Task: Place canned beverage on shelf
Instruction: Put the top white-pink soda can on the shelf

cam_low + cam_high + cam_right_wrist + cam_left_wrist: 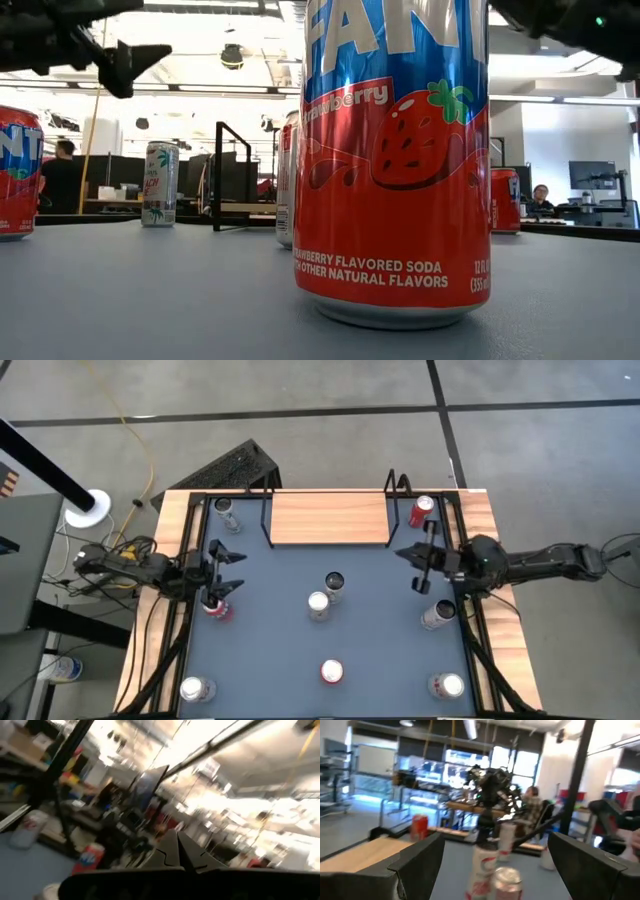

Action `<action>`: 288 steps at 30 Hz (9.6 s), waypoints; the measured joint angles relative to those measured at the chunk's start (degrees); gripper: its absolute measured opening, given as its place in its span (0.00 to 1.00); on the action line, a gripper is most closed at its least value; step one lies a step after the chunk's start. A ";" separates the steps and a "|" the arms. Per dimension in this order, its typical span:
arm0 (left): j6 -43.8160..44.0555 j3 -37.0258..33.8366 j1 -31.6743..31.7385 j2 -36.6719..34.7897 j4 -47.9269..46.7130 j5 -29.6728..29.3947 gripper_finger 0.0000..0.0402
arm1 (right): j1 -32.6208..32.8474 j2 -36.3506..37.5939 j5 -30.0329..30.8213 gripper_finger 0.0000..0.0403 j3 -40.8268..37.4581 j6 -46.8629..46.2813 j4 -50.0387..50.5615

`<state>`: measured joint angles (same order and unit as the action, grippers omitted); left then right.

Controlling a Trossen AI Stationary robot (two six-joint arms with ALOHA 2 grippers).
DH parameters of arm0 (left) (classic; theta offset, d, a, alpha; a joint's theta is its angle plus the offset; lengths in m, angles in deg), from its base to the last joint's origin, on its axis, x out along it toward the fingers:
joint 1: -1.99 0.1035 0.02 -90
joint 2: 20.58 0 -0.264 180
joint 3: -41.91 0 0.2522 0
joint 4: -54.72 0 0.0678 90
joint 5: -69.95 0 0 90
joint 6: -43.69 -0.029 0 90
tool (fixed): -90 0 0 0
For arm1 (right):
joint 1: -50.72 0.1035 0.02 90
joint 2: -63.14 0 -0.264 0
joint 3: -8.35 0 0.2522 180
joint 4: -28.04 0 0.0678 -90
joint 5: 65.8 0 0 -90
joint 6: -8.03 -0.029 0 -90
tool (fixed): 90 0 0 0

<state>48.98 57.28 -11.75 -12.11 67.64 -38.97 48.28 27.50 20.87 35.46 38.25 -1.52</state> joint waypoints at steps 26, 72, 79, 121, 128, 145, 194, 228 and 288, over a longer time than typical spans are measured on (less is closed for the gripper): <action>-11.63 42.62 0.00 60.07 -2.24 -6.59 0.86 | 15.85 -10.67 3.48 0.28 17.98 -11.06 43.42; -3.17 54.31 11.05 58.17 -37.18 -18.82 0.86 | 33.05 -10.07 21.51 0.27 13.37 -10.75 36.35; 9.25 54.27 12.41 52.66 -49.19 -28.02 0.86 | 32.84 -11.66 21.49 0.27 13.39 -9.75 37.99; 0.86 65.49 61.96 68.01 -74.89 -2.24 0.86 | 4.06 -12.04 5.62 0.27 8.43 11.08 28.10; -5.02 66.85 64.01 68.44 -77.93 2.33 0.86 | 3.09 -12.04 4.26 0.27 8.43 8.37 27.88; -13.25 66.60 65.33 68.44 -80.39 4.00 0.86 | 3.58 -12.04 4.13 0.27 8.43 6.12 29.50; -10.93 61.99 68.13 72.24 -81.26 9.52 0.69 | 5.40 -12.04 2.99 0.27 8.43 4.28 30.40; 10.35 62.62 65.16 72.07 -88.67 10.68 0.72 | 5.40 -12.04 3.08 0.27 8.43 4.24 30.51; -15.72 75.06 46.95 60.20 -105.98 -1.86 0.73 | 5.40 -12.02 2.99 0.27 8.41 4.22 32.01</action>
<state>33.26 132.33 35.20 48.08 -38.35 -40.83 53.68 15.48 23.86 43.87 42.47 30.48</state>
